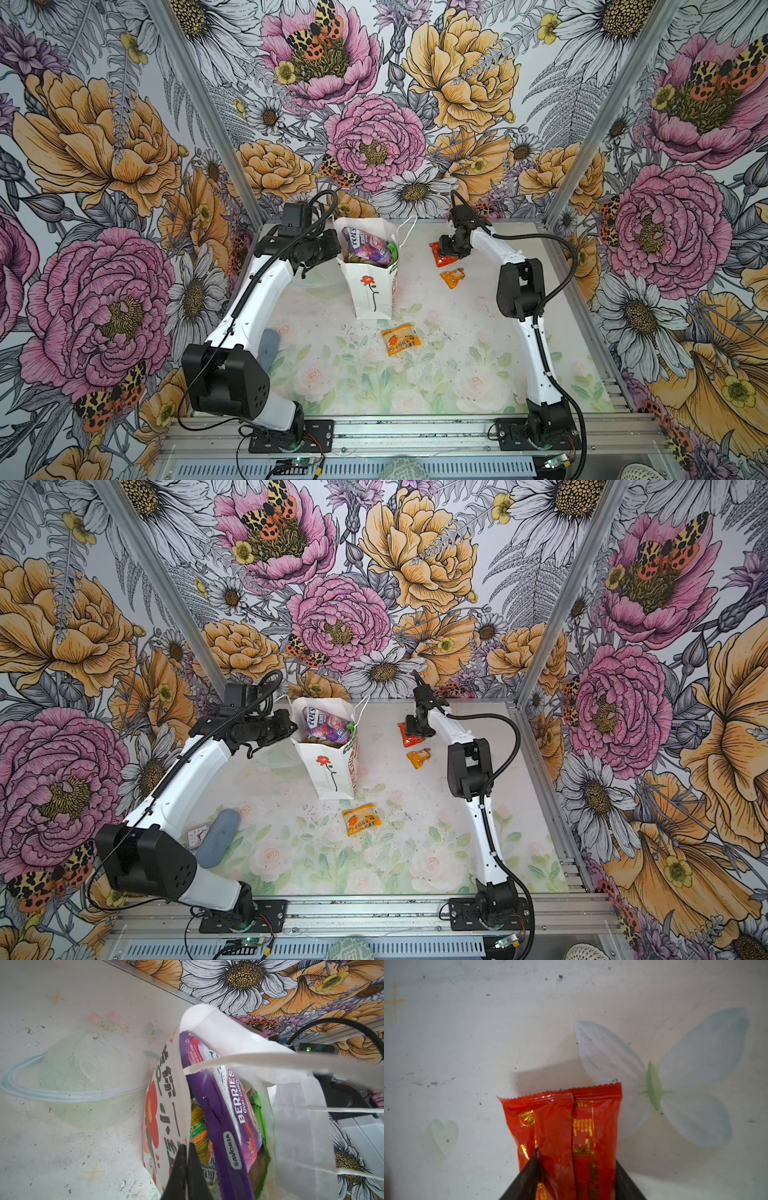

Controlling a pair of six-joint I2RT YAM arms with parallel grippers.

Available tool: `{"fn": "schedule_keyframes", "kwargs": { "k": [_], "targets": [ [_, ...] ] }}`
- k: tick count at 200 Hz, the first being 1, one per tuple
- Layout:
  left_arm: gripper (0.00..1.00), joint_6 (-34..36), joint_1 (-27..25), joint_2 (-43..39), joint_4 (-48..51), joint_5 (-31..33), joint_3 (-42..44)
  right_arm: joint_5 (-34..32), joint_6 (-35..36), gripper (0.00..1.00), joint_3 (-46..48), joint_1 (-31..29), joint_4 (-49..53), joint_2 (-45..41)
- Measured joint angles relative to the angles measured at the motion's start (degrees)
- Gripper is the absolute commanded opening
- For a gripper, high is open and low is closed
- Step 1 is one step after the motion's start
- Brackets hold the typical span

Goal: Place the snacks into the paper bag
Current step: 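Lower the right gripper and close it on the red wrapped snack, then lift the red snack with the right gripper and carry it over the paper bag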

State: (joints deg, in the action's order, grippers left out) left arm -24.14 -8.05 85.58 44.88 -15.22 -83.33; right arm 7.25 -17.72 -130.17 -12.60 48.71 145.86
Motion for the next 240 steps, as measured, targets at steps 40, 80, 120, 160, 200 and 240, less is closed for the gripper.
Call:
{"fn": "schedule_keyframes", "kwargs": {
  "k": [40, 80, 120, 160, 200, 240],
  "targets": [
    [0.02, 0.0, 0.07, 0.0, -0.2, -0.46, 0.04, 0.15, -1.77, 0.33, 2.49, -0.09, -0.24, -1.84],
    [0.02, 0.0, 0.11, -0.09, -0.17, -0.74, 0.09, 1.11, -3.41, 0.27, 11.32, -0.15, -2.14, -7.69],
    [0.02, -0.04, 0.11, -0.09, -0.17, -0.81, 0.09, 3.26, -5.66, 0.22, 22.29, -0.15, -6.49, -16.44],
    [0.02, -0.2, 0.11, -0.61, -0.37, -0.94, 0.55, 5.16, -7.39, 0.21, 30.25, -0.15, -10.51, -23.43],
    [0.02, -0.22, 0.11, -0.61, -0.39, -0.96, 0.59, 6.19, -8.87, 0.21, 39.54, -0.28, -12.0, -32.79],
    [0.02, -0.66, 0.11, -0.61, -0.39, -1.01, 0.59, 6.51, -10.34, 0.21, 46.1, -0.92, -12.37, -44.52]
  ]
}}
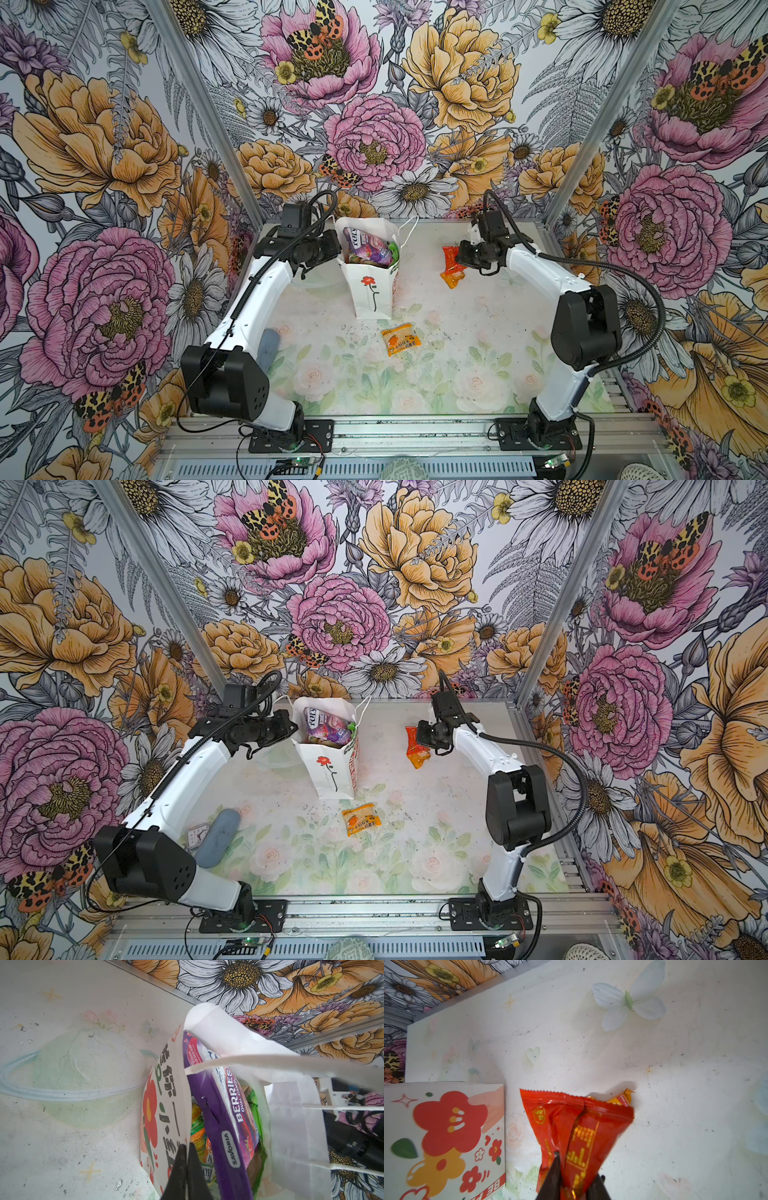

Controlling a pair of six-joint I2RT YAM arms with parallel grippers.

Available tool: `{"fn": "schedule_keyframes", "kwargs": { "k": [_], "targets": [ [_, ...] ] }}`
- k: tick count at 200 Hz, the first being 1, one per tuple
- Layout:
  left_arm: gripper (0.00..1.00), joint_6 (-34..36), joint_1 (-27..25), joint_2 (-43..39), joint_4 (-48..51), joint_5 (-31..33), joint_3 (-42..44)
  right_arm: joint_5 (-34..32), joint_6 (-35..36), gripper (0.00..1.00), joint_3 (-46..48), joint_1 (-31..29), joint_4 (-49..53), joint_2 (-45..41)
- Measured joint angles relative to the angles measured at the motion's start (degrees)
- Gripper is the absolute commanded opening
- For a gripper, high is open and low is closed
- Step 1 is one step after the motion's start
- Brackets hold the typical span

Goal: Place the snacks into the paper bag
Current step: 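Lift the red snack with the right gripper and carry it over the paper bag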

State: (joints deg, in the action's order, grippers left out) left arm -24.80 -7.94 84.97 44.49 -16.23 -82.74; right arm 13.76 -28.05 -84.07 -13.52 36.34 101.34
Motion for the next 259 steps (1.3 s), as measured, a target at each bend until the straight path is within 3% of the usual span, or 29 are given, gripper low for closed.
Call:
{"fn": "schedule_keyframes", "kwargs": {
  "k": [46, 90, 259],
  "targets": [
    [0.02, -0.39, 0.0, 0.0, -0.02, -0.02, 0.0, 0.94, -1.44, 0.2, 0.42, -0.11, -0.79, -8.72],
    [0.02, -0.39, -0.13, 0.0, -0.22, 0.0, 0.04, 1.42, -3.06, 0.2, -3.65, -1.88, 0.02, -10.27],
    [0.02, -0.39, -1.42, -0.02, -0.68, 0.02, 0.04, -4.33, -2.73, 0.2, -32.74, -23.15, 6.34, -7.96]
  ]
}}
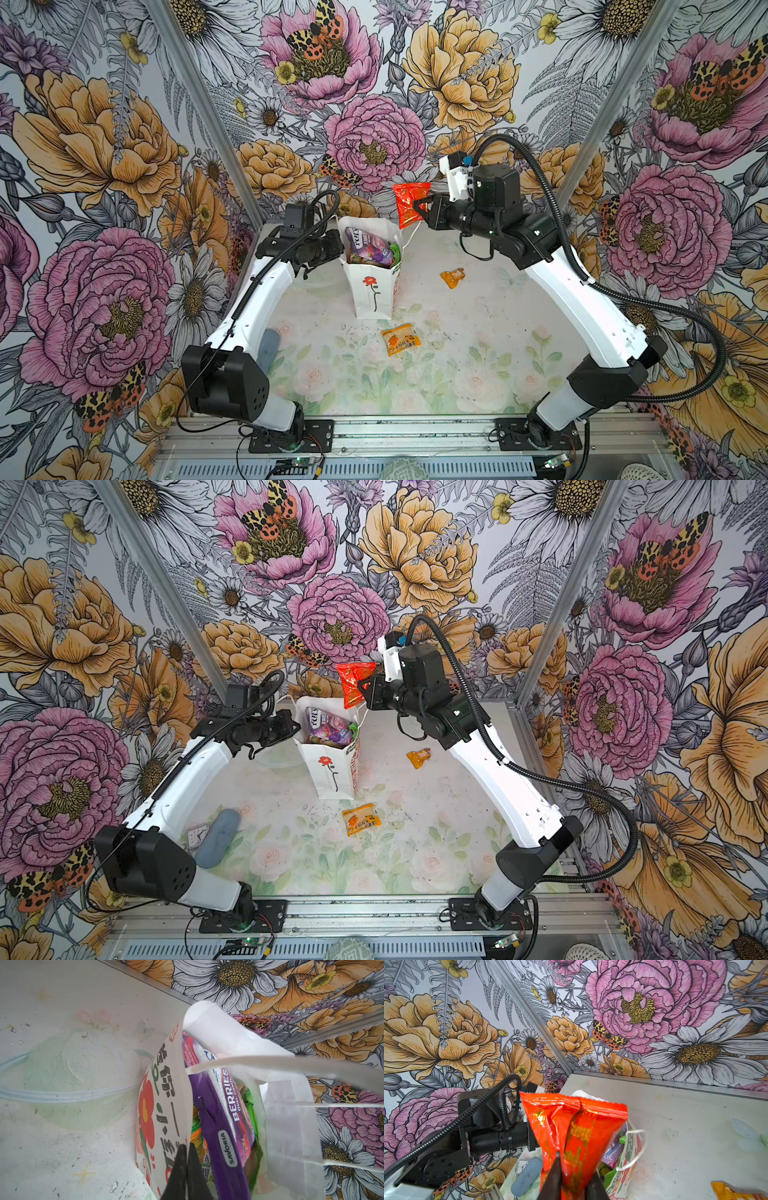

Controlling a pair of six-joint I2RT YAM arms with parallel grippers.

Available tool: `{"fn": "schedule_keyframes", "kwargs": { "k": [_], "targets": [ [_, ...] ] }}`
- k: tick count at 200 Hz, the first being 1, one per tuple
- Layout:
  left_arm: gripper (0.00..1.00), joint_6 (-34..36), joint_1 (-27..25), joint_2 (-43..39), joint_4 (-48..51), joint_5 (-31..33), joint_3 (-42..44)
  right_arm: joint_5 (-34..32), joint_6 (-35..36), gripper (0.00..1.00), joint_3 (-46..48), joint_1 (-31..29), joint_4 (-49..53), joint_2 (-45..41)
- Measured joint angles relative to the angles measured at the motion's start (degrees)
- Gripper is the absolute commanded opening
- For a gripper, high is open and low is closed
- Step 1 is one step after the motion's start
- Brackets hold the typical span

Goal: Place the snacks into the paper bag
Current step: 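Lift the red snack with the right gripper and carry it over the paper bag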

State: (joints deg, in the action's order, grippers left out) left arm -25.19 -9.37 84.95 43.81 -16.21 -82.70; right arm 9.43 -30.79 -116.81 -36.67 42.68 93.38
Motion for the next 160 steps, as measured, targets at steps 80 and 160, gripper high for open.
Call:
{"fn": "schedule_keyframes", "kwargs": {
  "k": [80, 160],
  "targets": [
    [0.02, 0.02, -0.37, -0.2, -0.31, 0.0, 0.0, -1.7, 0.2, 0.2, -6.25, -5.07, 2.56, 11.13],
    [0.02, 0.02, -0.52, -0.22, -0.33, 0.0, 0.0, -3.48, 0.37, 0.2, -12.15, -5.64, 6.4, 20.48]
  ]
}}
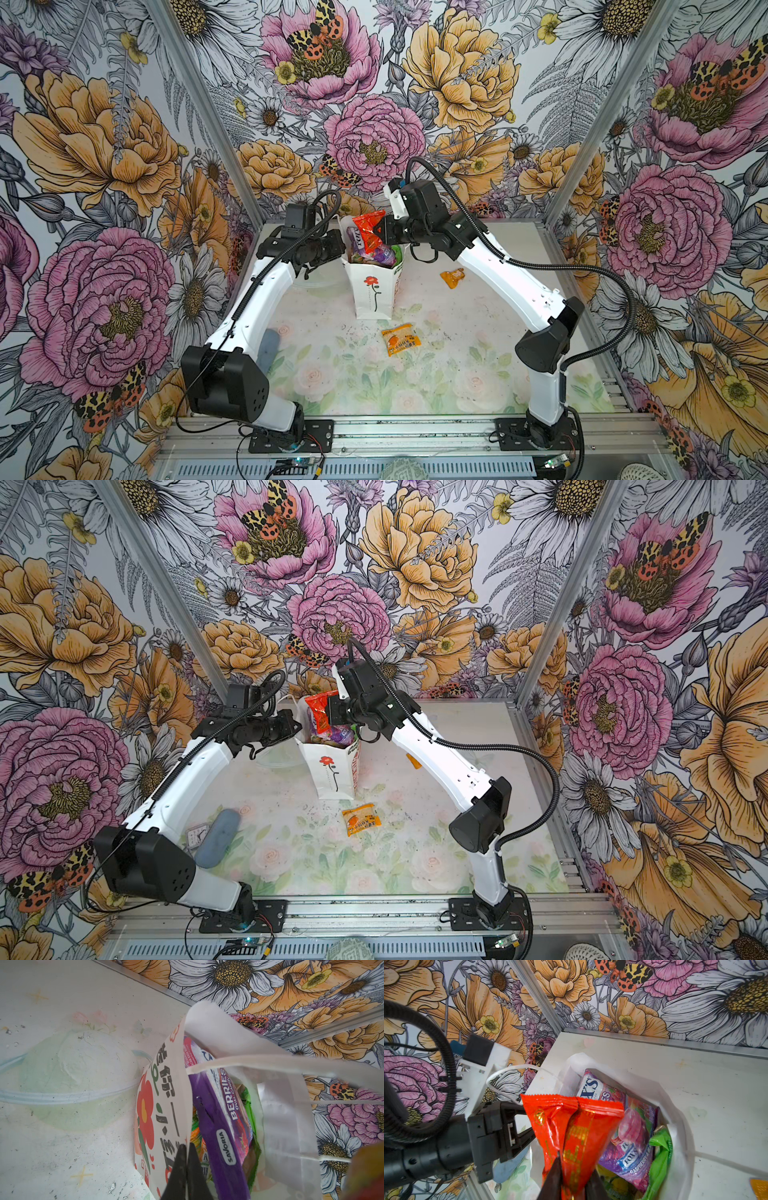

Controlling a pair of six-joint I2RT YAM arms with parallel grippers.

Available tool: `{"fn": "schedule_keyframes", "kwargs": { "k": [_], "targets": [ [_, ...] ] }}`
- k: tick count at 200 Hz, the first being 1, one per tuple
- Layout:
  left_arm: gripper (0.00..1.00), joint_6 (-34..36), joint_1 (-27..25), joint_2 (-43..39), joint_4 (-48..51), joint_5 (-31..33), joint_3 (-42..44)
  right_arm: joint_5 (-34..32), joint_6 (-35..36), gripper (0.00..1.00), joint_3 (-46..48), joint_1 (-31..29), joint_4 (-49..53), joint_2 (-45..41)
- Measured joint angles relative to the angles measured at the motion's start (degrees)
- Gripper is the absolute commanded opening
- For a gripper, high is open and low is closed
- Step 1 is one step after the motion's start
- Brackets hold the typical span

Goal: Place the snacks into the paper bag
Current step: 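Lower the red snack into the paper bag and open the right gripper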

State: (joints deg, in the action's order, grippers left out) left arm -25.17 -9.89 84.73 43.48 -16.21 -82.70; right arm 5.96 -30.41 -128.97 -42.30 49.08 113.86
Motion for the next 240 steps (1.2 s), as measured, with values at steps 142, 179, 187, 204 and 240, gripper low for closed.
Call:
{"fn": "schedule_keyframes", "kwargs": {
  "k": [142, 179, 187, 204, 240],
  "targets": [
    [0.02, -0.02, -0.02, 0.0, -0.07, -0.02, 0.0, -1.9, 0.0, 0.21, -7.34, 4.81, 4.52, 11.65],
    [0.02, 0.0, -0.02, -0.2, -0.02, -0.02, 0.0, -1.92, 0.02, 0.21, -7.85, 5.11, 5.11, 12.5],
    [0.02, 0.0, -0.02, -0.2, -0.02, -0.02, 0.0, -1.92, 0.0, 0.22, -7.93, 5.09, 5.2, 12.5],
    [0.02, 0.0, -0.02, -0.2, -0.02, -0.02, 0.0, -1.92, 0.02, 0.23, -8.15, 5.09, 5.35, 12.5],
    [0.02, -0.02, 0.0, -0.22, -0.02, -0.04, 0.0, -1.92, 0.24, 0.34, -8.5, 5.09, 5.6, 12.5]
  ]
}}
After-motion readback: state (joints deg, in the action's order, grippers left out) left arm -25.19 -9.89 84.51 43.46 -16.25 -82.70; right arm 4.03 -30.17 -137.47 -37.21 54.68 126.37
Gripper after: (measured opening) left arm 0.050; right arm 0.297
